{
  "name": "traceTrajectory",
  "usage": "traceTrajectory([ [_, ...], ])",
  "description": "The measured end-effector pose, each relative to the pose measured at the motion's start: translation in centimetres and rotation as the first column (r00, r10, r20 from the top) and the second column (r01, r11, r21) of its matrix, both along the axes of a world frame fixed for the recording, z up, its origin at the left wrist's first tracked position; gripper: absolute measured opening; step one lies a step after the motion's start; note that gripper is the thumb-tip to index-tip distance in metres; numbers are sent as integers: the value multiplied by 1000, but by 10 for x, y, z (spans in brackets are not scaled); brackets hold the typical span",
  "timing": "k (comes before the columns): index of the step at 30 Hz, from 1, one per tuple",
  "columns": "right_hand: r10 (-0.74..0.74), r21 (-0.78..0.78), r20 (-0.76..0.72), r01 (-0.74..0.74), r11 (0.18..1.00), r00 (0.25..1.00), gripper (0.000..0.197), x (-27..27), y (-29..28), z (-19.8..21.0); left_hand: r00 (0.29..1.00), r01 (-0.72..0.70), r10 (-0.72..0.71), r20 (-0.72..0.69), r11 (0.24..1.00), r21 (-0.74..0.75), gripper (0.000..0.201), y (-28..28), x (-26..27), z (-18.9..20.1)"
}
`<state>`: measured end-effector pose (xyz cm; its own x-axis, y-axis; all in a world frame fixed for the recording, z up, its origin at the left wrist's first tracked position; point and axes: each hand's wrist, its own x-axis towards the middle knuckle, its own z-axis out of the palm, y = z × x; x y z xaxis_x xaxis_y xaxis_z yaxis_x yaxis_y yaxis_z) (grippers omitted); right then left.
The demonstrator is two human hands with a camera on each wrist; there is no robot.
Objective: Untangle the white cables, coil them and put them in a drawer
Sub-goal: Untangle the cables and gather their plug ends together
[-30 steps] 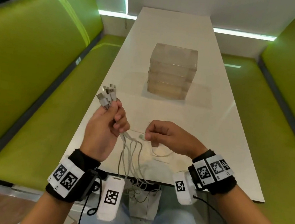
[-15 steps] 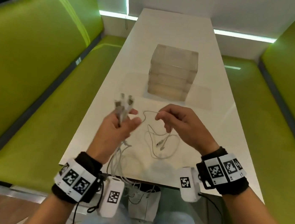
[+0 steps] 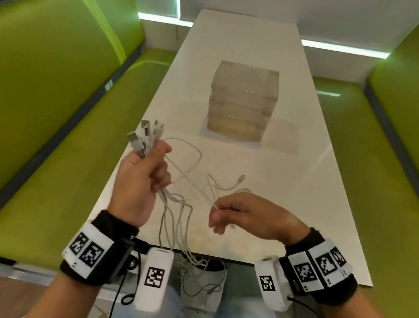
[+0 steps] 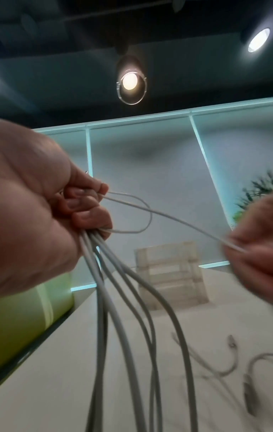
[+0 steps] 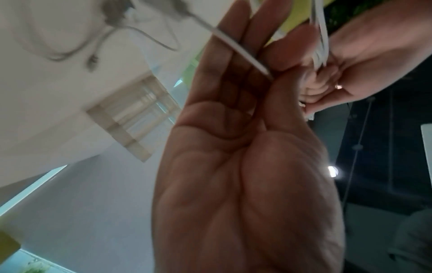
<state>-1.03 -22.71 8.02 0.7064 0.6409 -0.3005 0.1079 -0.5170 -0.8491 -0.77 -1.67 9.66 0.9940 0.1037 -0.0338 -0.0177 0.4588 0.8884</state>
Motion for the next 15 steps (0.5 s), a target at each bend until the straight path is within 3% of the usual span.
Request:
traceTrajectory([
  [5,60,35,-204,-54,998,977,17,-19,4,-19,999,-40,40,2,997,62,26,10,1,-3],
  [11,42,-151,-30,-46,987,999,15,-25,14,-38,995,83,-91,33,977,195,24,-3,-7,-8],
  [15,-11,-259,-69,-8,966,998,28,-29,15,-50,984,169,-179,10,942,290,23,-6,-13,-15],
])
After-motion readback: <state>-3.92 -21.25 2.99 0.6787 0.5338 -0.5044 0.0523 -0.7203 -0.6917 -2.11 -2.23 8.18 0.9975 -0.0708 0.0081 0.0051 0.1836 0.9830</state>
